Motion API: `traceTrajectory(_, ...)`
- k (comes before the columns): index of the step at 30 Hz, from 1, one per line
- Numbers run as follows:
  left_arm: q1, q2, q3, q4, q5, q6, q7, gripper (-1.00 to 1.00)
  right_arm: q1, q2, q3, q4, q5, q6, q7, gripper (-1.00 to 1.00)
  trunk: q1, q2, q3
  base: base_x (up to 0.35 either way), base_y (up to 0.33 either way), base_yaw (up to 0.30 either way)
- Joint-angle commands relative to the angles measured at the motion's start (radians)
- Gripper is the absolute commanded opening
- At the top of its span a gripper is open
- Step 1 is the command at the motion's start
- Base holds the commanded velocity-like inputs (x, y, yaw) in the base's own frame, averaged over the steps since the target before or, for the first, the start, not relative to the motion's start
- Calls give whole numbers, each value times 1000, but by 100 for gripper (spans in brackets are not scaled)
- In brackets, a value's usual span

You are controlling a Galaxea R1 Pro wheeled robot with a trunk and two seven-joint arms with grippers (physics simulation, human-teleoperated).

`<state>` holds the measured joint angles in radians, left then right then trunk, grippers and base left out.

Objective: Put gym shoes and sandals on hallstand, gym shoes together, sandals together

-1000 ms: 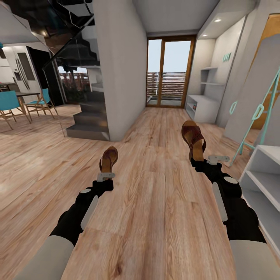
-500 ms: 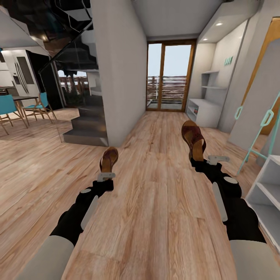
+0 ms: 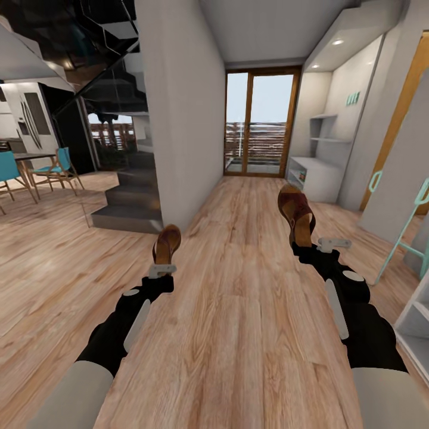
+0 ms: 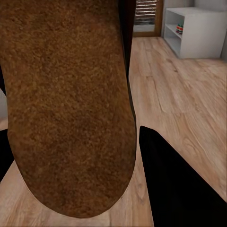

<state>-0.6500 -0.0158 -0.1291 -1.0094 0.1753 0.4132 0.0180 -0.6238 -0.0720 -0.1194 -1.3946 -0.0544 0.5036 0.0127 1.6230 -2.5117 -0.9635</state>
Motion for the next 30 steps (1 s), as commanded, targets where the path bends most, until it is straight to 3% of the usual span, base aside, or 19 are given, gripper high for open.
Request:
traceTrajectory(1, 0, 0, 0, -1, 5, 6, 0, -100, -1, 0, -1, -1, -8, 5, 2, -100, 0, 0, 1, 345, 0, 0)
traceTrajectory(19, 0, -7, -4, -2, 16, 6, -10, -100, -1, 0, -1, -1, -8, 6, 2, -100, 0, 0, 30, 345, 0, -50)
traceTrajectory(21, 0, -20, -4, -2, 27, 6, -21, -100, -1, 0, -1, 0, -8, 6, 2, -100, 0, 0, 34, 345, 0, -142)
traceTrajectory(27, 0, -93, -13, 24, 43, 5, -73, -100, -1, 0, -2, -1, -8, 6, 2, -100, 0, 0, 43, 345, 0, -163)
traceTrajectory(30, 0, -99, -20, 28, 44, 5, -77, -100, -1, 0, -2, -1, -8, 6, 1, -100, 0, 0, 48, 345, 0, -170)
